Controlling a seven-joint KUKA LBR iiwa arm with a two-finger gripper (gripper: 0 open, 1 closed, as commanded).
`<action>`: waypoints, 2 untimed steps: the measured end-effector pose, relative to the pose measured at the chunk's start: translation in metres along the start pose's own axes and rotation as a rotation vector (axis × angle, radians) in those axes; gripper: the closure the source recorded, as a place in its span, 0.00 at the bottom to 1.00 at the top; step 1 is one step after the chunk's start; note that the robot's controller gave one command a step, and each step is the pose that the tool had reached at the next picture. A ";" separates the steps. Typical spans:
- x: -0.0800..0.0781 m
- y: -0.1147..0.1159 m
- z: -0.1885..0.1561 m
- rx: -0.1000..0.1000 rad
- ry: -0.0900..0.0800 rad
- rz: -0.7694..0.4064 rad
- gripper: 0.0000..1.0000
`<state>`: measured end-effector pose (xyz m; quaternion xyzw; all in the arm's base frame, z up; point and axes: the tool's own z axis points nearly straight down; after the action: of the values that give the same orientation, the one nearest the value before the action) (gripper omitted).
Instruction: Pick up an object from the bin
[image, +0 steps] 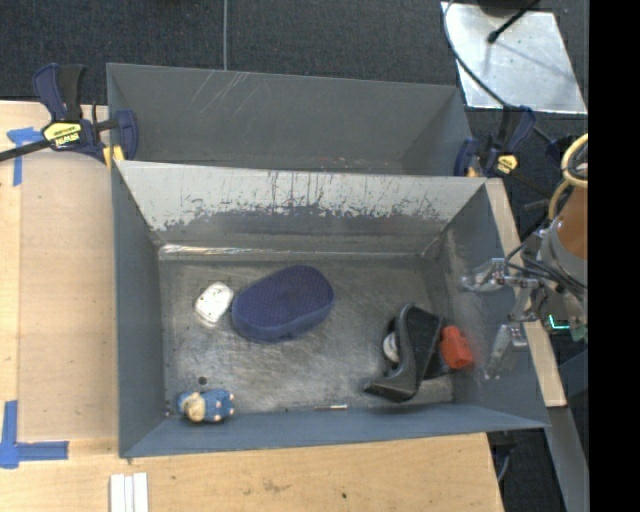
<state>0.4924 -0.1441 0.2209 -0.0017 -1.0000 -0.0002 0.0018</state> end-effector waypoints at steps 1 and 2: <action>-0.049 0.040 0.141 0.002 -0.017 -0.539 0.00; -0.049 0.041 0.139 0.003 -0.020 -0.543 1.00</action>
Offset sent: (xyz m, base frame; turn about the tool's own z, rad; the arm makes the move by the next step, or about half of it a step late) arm 0.0440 0.0381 -0.1430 -0.5405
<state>0.5414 -0.1031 0.0817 0.2667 -0.9637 0.0006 -0.0083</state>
